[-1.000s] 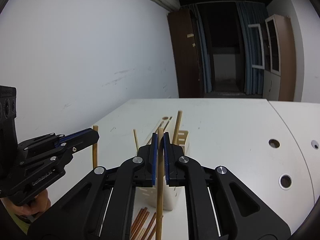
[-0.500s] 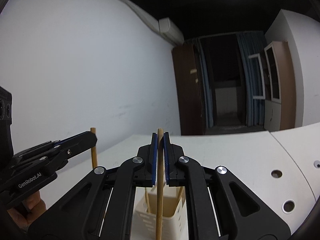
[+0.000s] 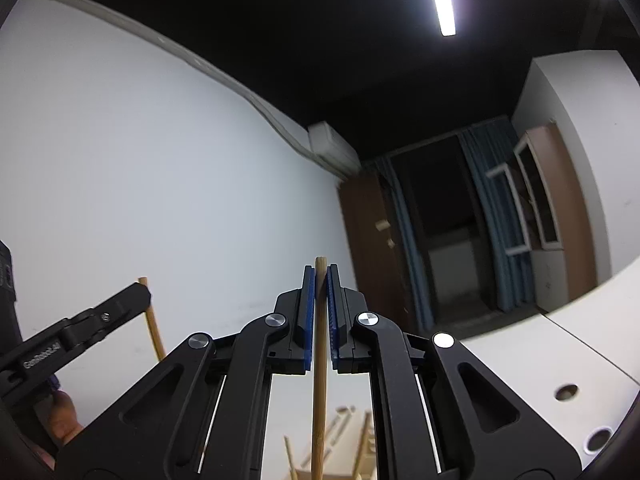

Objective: Organize utensils
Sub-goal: 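Lift both held chopsticks upright and carry them above the holder, then lower both chopsticks into the holder and open both tools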

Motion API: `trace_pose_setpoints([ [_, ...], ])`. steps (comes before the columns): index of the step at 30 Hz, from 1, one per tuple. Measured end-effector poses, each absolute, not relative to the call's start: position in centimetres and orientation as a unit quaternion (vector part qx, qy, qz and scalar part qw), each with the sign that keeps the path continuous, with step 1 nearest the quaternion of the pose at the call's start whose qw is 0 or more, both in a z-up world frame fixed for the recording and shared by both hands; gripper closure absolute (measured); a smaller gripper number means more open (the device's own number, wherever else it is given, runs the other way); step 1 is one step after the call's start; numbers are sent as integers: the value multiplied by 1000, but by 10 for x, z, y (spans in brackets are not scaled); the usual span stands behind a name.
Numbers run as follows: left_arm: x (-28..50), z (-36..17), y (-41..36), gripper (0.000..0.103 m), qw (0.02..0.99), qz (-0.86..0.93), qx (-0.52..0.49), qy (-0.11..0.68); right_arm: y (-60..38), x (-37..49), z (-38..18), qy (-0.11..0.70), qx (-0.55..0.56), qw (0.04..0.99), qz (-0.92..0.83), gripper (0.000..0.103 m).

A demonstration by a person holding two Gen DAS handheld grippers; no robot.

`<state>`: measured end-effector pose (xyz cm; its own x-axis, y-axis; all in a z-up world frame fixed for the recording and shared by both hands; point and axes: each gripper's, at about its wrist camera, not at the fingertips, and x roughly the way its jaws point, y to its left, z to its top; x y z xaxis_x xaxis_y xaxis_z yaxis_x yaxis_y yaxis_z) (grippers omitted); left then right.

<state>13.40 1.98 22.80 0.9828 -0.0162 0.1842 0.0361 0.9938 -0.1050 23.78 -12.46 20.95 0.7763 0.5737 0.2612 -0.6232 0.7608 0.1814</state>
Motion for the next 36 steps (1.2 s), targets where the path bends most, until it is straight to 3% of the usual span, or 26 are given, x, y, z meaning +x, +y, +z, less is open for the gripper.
trace_pose_setpoints([
  [4, 128, 228, 18, 97, 989, -13, -54, -139, -129, 238, 205, -142, 142, 926, 319, 98],
  [12, 150, 223, 22, 97, 988, -4, -61, -140, -116, 247, 195, -192, 139, 921, 308, 97],
  [36, 204, 171, 25, 97, 999, -31, -35, 12, -96, 268, 156, -55, 53, 942, 327, 97],
])
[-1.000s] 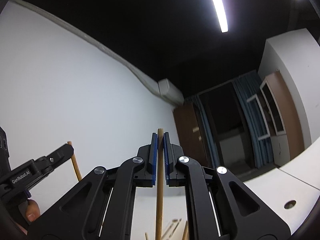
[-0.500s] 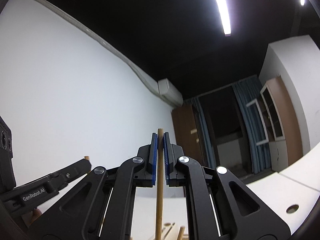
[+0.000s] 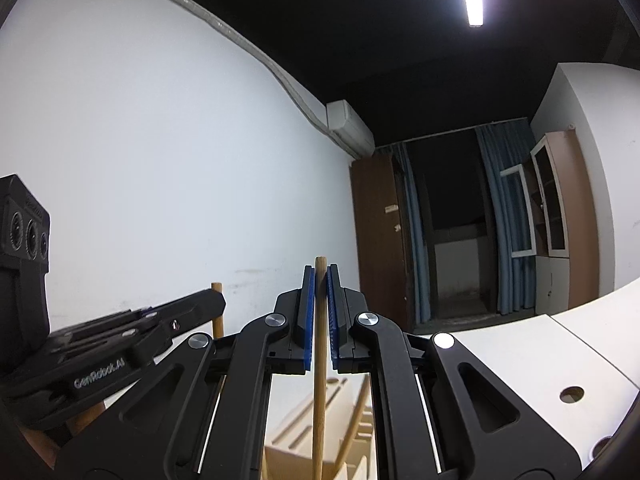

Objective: Organize utensils
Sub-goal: 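Lower both chopsticks into the holder and open both tools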

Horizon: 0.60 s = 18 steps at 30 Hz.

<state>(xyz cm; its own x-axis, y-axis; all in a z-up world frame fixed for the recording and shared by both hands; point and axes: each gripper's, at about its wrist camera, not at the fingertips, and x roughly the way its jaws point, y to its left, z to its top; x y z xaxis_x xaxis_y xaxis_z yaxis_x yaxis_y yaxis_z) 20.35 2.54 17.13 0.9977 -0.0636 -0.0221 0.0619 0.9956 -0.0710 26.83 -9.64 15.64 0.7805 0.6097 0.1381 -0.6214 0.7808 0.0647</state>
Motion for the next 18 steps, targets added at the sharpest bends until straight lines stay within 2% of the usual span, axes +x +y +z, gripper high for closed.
trace_pose_setpoints([
  [18, 206, 156, 34, 97, 997, -38, -36, 54, -96, 266, 155, 29, 27, 944, 328, 97],
])
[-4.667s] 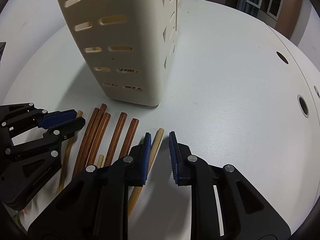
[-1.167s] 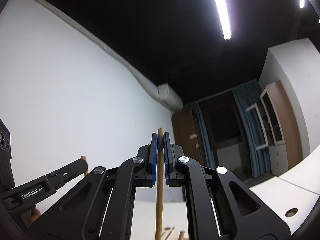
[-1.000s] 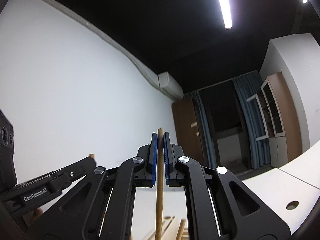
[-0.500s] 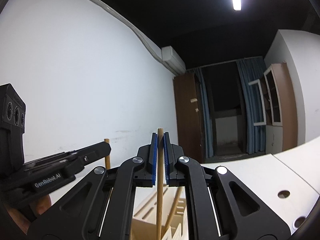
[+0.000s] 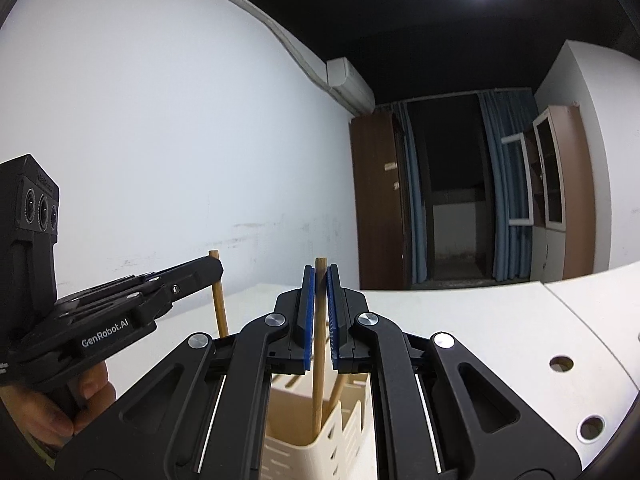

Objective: Organize utensils
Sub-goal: 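Lower both chopsticks into the holder and open both tools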

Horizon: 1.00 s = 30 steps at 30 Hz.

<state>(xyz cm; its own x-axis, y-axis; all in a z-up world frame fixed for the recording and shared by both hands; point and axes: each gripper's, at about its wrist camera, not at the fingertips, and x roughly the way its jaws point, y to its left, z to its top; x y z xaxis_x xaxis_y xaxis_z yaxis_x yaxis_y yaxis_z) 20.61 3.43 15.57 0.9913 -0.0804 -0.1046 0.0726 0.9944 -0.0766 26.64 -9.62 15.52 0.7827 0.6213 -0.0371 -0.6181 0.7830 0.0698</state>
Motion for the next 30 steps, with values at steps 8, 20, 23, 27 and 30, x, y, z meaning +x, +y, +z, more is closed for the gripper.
trace_pose_setpoints([
  [8, 212, 147, 34, 97, 996, -41, -33, 72, -91, 269, 155, 58, 19, 942, 329, 97],
  [20, 210, 148, 40, 77, 995, -45, -40, 78, -102, 270, 158, 64, 32, 947, 312, 87],
  [23, 208, 149, 41, 77, 995, -44, -39, 80, -103, 269, 159, 66, 31, 949, 308, 83],
  [27, 202, 149, 40, 75, 995, -43, -39, 83, -106, 266, 159, 66, 28, 950, 303, 80],
  [30, 197, 149, 39, 73, 994, -43, -39, 87, -107, 265, 160, 71, 25, 951, 299, 77],
])
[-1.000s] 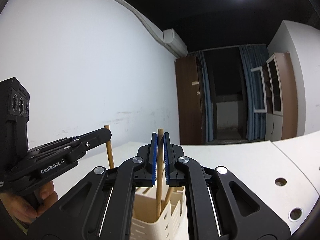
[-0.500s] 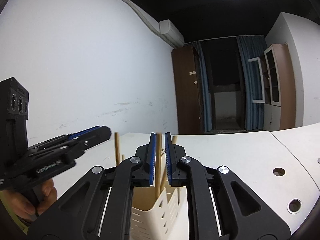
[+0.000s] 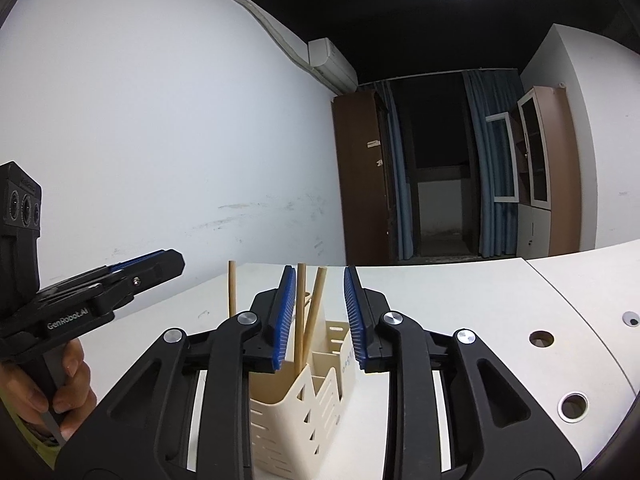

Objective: Organize utensils
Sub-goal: 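Lower both chopsticks into the holder and open both tools, then withdraw both open tools from the holder down to the brown chopsticks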

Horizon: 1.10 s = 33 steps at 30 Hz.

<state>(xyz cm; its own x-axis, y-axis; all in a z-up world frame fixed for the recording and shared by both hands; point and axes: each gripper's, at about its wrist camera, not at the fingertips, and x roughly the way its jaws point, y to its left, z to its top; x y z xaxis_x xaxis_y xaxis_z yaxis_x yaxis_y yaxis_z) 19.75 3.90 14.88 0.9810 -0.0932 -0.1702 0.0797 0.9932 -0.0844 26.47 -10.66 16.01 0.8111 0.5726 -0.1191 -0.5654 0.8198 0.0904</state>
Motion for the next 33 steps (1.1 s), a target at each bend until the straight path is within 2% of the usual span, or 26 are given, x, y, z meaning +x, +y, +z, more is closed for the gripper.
trace_pose_setpoints([
  [2, 194, 149, 39, 73, 994, -40, -36, 90, -106, 262, 158, 75, 19, 954, 291, 70],
  [7, 187, 147, 43, 67, 991, -36, -47, 118, -107, 258, 157, 94, 15, 953, 289, 70],
  [12, 173, 142, 34, 64, 990, -12, -13, 138, -111, 245, 153, 114, 4, 951, 286, 62],
  [14, 168, 140, 35, 57, 988, -10, -16, 151, -112, 240, 150, 127, 1, 950, 285, 62],
  [16, 163, 137, 38, 56, 986, -12, -28, 167, -115, 235, 146, 147, 3, 948, 282, 61],
  [20, 160, 118, 40, 55, 975, -2, -38, 218, -109, 229, 132, 186, -4, 942, 279, 57],
  [26, 160, 95, 43, 52, 966, 4, -41, 254, -101, 226, 110, 241, -17, 927, 289, 50],
  [33, 161, 74, 54, 52, 955, 9, -57, 292, -86, 225, 81, 293, -40, 912, 286, 49],
])
